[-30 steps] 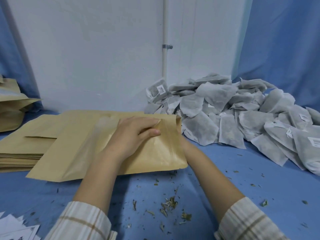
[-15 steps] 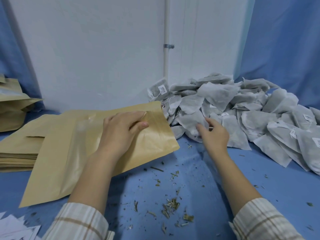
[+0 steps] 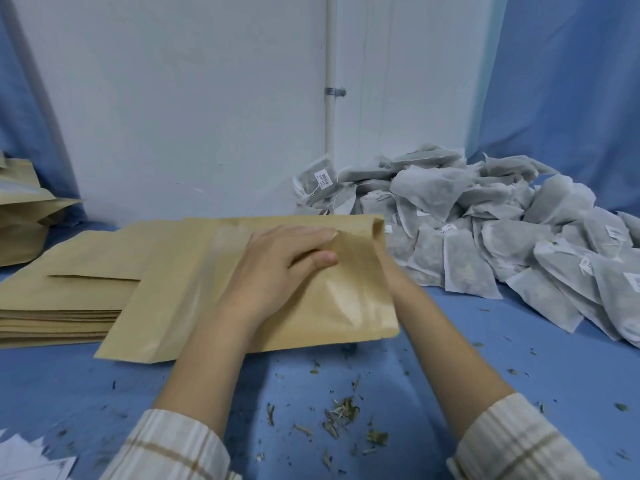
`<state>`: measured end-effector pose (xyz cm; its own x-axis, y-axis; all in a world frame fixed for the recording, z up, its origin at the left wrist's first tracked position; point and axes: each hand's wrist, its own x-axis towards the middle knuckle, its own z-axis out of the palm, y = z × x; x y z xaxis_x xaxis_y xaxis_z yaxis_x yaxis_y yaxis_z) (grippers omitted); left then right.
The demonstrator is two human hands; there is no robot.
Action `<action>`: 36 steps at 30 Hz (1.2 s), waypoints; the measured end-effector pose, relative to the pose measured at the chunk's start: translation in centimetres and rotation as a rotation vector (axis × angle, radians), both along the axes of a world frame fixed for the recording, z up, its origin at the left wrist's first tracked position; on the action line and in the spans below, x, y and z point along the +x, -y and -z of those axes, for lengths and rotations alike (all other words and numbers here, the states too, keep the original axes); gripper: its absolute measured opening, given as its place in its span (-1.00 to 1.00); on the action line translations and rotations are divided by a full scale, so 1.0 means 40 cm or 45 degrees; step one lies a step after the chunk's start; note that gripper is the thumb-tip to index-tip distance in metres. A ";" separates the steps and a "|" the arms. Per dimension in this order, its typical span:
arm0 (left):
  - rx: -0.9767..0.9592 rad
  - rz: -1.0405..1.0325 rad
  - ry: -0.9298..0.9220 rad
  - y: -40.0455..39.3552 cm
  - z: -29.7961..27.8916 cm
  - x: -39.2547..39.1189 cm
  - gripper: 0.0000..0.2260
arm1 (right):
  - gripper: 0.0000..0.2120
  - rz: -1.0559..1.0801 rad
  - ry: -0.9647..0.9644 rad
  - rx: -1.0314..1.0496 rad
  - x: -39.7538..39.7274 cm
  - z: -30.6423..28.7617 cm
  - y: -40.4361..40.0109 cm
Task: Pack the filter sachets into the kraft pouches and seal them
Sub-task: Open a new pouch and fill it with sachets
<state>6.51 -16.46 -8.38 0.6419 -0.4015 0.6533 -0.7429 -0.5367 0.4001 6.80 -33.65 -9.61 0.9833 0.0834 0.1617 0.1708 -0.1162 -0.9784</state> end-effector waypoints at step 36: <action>-0.090 -0.006 -0.063 -0.017 -0.017 -0.001 -0.85 | -0.73 -0.069 -0.171 -0.041 0.013 -0.017 -0.038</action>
<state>6.48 -15.79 -7.68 0.6757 -0.3524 0.6474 -0.7189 -0.5091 0.4733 7.31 -32.11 -8.92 0.9898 0.1399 0.0252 0.0453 -0.1424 -0.9888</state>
